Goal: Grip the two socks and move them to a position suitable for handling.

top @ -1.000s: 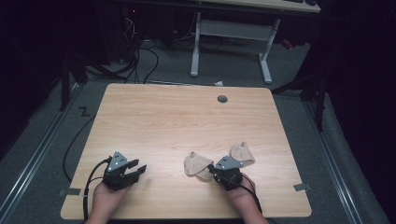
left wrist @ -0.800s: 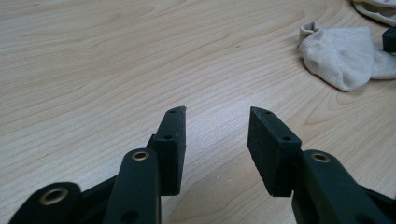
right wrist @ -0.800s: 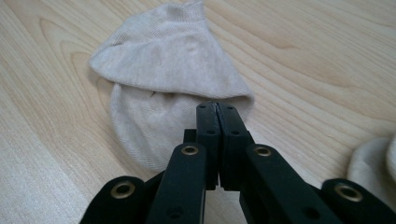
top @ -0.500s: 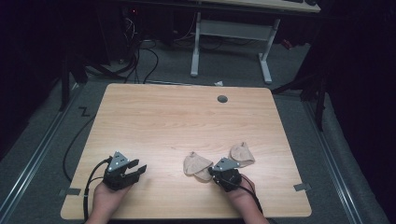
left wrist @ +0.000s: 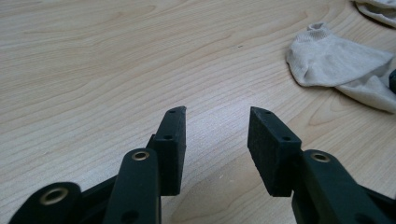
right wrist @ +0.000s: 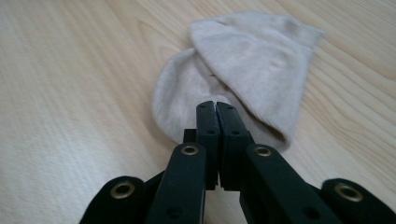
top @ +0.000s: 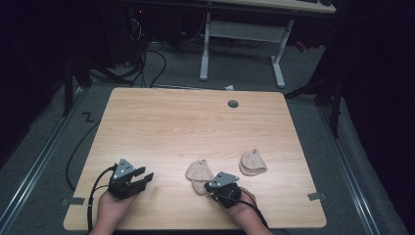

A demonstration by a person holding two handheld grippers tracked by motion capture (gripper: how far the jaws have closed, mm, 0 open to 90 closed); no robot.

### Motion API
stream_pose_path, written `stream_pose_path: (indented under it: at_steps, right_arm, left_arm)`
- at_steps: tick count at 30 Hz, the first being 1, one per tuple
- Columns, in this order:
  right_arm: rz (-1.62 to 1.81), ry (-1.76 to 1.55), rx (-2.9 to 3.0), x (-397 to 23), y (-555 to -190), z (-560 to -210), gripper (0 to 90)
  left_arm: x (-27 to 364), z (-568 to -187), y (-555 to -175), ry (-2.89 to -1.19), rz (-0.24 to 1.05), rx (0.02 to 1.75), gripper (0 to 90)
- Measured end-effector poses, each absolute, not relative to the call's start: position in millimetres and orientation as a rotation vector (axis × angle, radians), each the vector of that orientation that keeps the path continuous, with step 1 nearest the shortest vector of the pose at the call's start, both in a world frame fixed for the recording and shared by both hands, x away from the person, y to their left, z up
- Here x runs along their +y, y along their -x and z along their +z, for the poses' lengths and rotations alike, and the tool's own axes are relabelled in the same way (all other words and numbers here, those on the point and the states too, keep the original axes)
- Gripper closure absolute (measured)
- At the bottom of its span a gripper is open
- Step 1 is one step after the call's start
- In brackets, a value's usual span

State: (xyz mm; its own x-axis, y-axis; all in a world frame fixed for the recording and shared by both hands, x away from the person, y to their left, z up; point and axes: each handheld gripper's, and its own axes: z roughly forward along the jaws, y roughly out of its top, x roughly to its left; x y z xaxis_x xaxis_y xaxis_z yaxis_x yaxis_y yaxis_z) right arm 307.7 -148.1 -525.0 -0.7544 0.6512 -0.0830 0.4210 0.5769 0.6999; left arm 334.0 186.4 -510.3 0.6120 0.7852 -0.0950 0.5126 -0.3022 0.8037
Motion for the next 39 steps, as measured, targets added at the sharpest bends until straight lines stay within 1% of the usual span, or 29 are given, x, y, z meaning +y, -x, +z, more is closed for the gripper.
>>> stream_pose_path:
  at_steps: [8,16,19,22,23,24,28,34,37,38,39]
  right_arm:
    - [0.993,-0.807,2.514,-133.2,-300.9,-525.3,88.4]
    - [1.043,-0.827,2.456,-129.0,-305.9,-511.4,85.0]
    - [1.045,-0.831,2.438,-120.1,-312.1,-507.1,81.6]
    - [1.046,-0.823,2.431,-103.2,-324.4,-505.3,74.8]
    - [1.046,-0.823,2.431,-103.2,-324.4,-505.3,74.8]
    - [1.036,-0.823,2.425,-97.7,-327.7,-505.0,72.3]
    - [0.954,-0.819,2.446,-78.0,-346.2,-512.0,64.8]
    - [0.873,-0.833,2.443,-77.5,-350.8,-521.7,65.4]
    - [0.882,-0.821,2.457,-80.1,-351.7,-524.9,71.6]
    - [0.896,-0.825,2.463,-80.9,-352.6,-525.1,75.9]
    - [0.896,-0.825,2.463,-80.9,-352.6,-525.1,75.9]
  left_arm:
    - [186.4,-510.9,-334.6,-1.976,0.398,1.029,57.4]
    - [186.3,-510.5,-335.0,-1.986,0.407,1.02,57.2]
    - [186.2,-511.3,-335.7,-1.987,0.404,1.025,57.2]
    - [186.9,-511.3,-334.9,-1.988,0.407,1.025,57.2]
    - [186.9,-511.3,-334.9,-1.988,0.407,1.025,57.2]
    - [187.3,-511.0,-334.6,-1.986,0.408,1.025,57.2]
    - [190.0,-510.6,-333.2,-1.977,0.408,1.035,57.2]
    - [192.4,-510.9,-333.3,-1.974,0.406,1.041,57.2]
    - [191.1,-511.5,-333.4,-1.975,0.405,1.042,57.2]
    - [189.9,-511.5,-333.2,-1.981,0.407,1.036,57.2]
    - [189.9,-511.5,-333.2,-1.981,0.407,1.036,57.2]
